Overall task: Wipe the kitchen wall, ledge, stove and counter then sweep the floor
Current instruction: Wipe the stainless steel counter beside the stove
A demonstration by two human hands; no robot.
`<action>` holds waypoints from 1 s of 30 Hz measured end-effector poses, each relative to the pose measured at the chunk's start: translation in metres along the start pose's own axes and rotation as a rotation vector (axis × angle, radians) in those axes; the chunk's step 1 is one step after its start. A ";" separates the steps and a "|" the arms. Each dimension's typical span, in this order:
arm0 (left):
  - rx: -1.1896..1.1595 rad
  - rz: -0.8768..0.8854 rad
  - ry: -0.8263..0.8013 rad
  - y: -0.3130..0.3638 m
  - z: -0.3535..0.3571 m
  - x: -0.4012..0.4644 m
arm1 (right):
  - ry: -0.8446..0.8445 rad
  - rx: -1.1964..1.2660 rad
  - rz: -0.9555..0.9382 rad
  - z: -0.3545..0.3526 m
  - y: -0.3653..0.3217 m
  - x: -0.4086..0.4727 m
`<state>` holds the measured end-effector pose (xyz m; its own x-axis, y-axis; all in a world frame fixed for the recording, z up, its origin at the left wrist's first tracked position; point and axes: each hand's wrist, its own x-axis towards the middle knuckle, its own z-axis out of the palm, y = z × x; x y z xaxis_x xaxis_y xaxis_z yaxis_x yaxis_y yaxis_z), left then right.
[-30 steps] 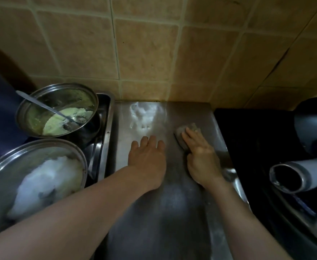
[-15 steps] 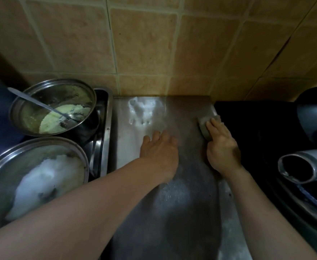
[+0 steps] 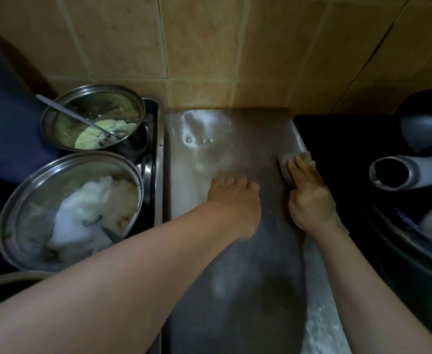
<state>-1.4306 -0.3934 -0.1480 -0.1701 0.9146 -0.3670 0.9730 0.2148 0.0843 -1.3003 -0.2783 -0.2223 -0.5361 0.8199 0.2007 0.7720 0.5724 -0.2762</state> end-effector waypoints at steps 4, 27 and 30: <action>0.023 -0.013 -0.026 0.000 0.007 -0.007 | -0.095 -0.017 0.071 -0.004 -0.009 0.028; -0.032 -0.092 -0.032 0.015 0.004 -0.032 | -0.181 0.046 -0.162 0.000 -0.018 -0.011; -0.073 -0.135 -0.018 0.022 0.005 -0.027 | -0.143 0.054 -0.246 0.000 -0.015 -0.008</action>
<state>-1.4038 -0.4147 -0.1408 -0.2953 0.8696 -0.3958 0.9274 0.3604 0.1001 -1.3074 -0.2933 -0.2195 -0.7507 0.6469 0.1342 0.5955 0.7506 -0.2864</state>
